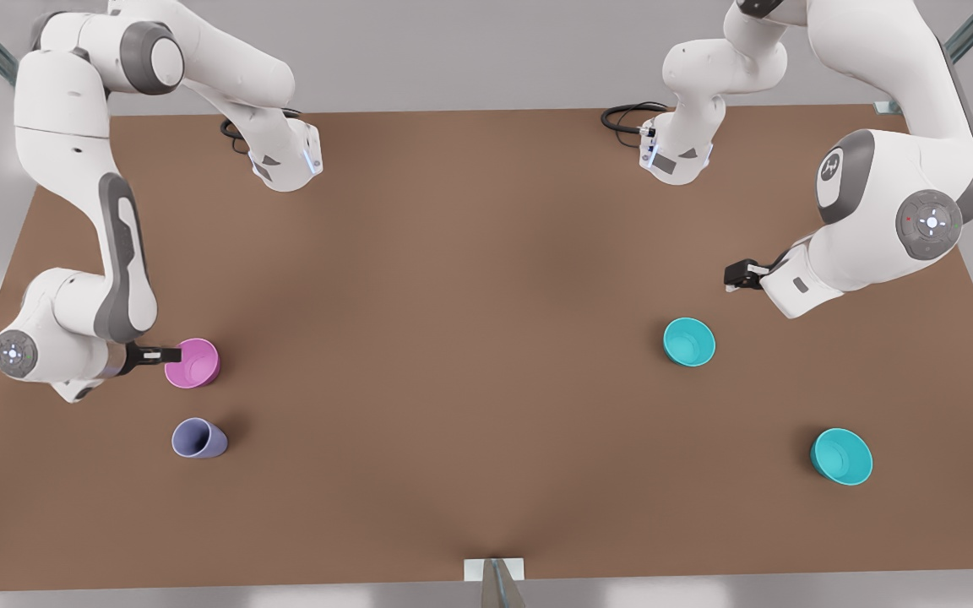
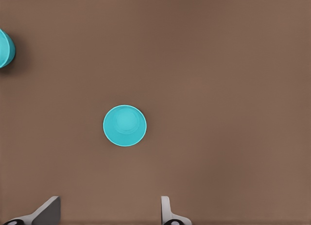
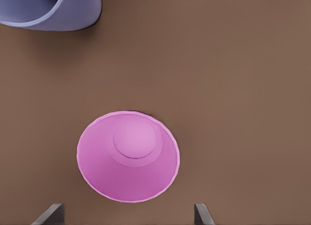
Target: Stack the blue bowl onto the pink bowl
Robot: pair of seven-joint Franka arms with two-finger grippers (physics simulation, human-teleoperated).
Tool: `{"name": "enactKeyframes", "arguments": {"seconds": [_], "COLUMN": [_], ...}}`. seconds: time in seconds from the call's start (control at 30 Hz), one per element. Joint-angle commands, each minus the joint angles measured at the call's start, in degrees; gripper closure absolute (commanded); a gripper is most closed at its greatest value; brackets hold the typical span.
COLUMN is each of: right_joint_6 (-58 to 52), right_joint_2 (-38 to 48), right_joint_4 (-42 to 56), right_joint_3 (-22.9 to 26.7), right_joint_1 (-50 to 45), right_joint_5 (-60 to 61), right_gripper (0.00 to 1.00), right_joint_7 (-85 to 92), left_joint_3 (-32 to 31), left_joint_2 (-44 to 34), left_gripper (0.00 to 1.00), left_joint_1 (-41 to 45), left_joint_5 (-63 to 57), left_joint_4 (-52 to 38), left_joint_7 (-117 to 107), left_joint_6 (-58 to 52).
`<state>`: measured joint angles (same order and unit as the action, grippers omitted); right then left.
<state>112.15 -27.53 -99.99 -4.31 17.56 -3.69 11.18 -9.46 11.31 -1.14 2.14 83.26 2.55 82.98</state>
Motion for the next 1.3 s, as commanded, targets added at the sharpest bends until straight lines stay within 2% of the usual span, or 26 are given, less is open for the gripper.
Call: {"name": "enactKeyframes", "arguments": {"seconds": [0.0,0.1,0.43,0.47,0.6,0.67,0.73,0.87,1.0,1.13,1.2,1.27], "right_joint_6": [10.54,10.54,10.46,10.46,10.28,9.67,8.61,4.13,4.13,9.58,12.47,16.34], "right_joint_2": [-1.3,-1.3,-6.84,-7.1,-8.6,-8.6,-8.42,-7.89,-6.4,-5.61,-7.1,-12.53], "right_joint_4": [-0.47,-3.63,-3.89,-3.89,-3.72,-3.46,-2.93,0.06,-0.03,1.64,4.8,12.08], "right_joint_3": [0.0,-0.09,-0.26,-0.26,-0.53,-0.61,-0.79,-3.51,-11.69,-11.86,-11.78,-11.78], "right_joint_1": [0.37,1.6,3.8,3.8,4.77,4.77,4.68,4.68,2.31,-11.4,-19.56,-26.77], "right_joint_5": [0.87,2.1,4.12,4.04,4.04,5.09,5.27,9.04,18.18,23.28,26.35,29.0], "right_gripper": [0.0,0.0,0.0,0.04,0.54,0.72,0.77,0.79,0.79,0.79,0.79,0.79], "right_joint_7": [2.18,2.18,2.53,2.53,3.33,3.33,3.33,3.5,2.36,-8.53,-22.49,-37.08], "left_joint_3": [-0.03,-0.03,-0.03,-0.03,-0.03,-0.03,-0.03,-0.03,0.06,0.06,0.06,0.06], "left_joint_2": [-0.06,-0.06,-0.06,-0.06,0.03,0.03,0.03,0.03,0.03,0.03,0.03,0.03], "left_gripper": [0.0,0.0,0.0,0.0,0.0,0.0,0.0,0.0,0.0,0.0,0.0,0.0], "left_joint_1": [0.0,0.0,0.0,-0.09,-0.18,-0.18,-0.27,-0.27,-0.27,-0.27,-0.27,-0.27], "left_joint_5": [-0.03,-0.03,-0.03,-0.03,-0.03,0.06,0.06,0.06,-0.03,-0.03,-0.03,-0.03], "left_joint_4": [-0.03,-0.03,-0.03,-0.03,0.06,0.15,0.15,0.15,0.15,0.15,0.15,0.15], "left_joint_7": [0.0,0.0,0.0,0.0,0.0,0.0,0.0,0.0,0.0,0.0,0.0,0.0], "left_joint_6": [-0.01,-0.01,-0.01,-0.01,-0.1,-0.1,-0.1,-0.1,-0.1,-0.1,-0.1,-0.1]}}
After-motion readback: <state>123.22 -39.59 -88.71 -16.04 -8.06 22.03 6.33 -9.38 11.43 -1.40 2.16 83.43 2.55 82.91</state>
